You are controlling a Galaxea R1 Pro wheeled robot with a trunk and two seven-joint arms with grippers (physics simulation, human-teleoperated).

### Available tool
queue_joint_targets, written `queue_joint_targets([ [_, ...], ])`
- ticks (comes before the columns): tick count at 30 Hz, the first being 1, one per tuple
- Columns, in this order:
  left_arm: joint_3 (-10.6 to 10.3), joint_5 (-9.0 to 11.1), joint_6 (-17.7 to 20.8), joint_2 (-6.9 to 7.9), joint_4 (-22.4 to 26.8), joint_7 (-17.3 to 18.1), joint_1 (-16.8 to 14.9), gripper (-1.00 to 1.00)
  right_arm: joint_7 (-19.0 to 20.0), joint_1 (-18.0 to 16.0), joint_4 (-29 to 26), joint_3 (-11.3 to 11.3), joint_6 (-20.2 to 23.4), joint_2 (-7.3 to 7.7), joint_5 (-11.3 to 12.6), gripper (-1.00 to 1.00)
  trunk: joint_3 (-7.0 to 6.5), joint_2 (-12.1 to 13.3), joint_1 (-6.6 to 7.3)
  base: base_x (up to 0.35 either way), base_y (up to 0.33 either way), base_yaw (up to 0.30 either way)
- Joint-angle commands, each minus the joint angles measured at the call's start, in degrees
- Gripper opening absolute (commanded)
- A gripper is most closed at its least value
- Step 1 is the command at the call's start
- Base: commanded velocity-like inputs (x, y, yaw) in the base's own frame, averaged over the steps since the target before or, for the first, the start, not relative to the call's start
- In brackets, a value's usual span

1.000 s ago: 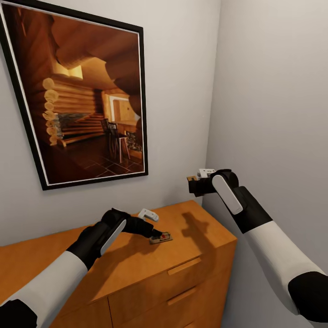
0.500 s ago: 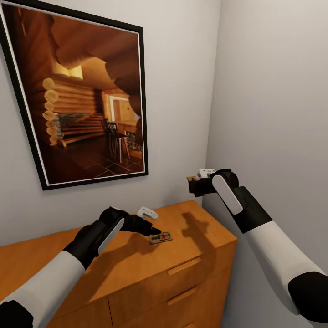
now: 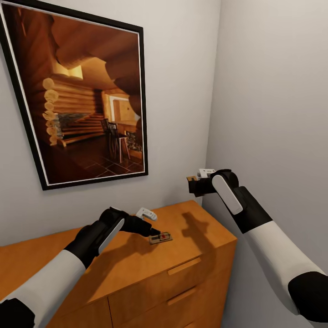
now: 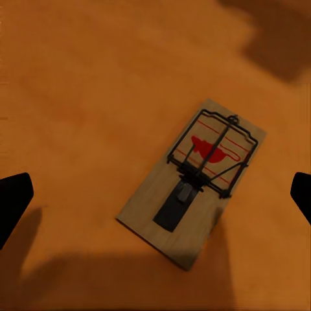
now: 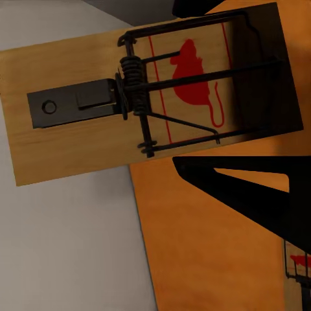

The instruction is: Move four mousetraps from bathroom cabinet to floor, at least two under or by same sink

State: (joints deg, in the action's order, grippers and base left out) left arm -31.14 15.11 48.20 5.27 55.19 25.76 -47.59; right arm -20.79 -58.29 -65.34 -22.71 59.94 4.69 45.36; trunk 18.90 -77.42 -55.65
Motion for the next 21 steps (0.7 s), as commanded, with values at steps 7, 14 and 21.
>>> queue_joint_targets([
  [7,-0.1,-2.3,0.2,-0.64,-2.4,0.2,-1.0,1.0,-0.5,-0.1,0.0,-0.1,0.1,0.05,0.7,-1.0,0.08,0.0,0.0,0.0,0.0,0.0],
  [14,-0.1,-3.4,-0.1,-1.69,-4.1,0.3,-1.4,1.0,-0.5,-0.1,0.0,-0.1,0.1,0.05,0.7,-1.0,0.08,0.0,0.0,0.0,0.0,0.0],
  [21,-0.1,-3.5,-0.4,-2.34,-5.6,0.3,-2.5,1.0,-0.5,-0.1,0.0,-0.1,0.1,0.05,0.7,-1.0,0.08,0.0,0.0,0.0,0.0,0.0],
])
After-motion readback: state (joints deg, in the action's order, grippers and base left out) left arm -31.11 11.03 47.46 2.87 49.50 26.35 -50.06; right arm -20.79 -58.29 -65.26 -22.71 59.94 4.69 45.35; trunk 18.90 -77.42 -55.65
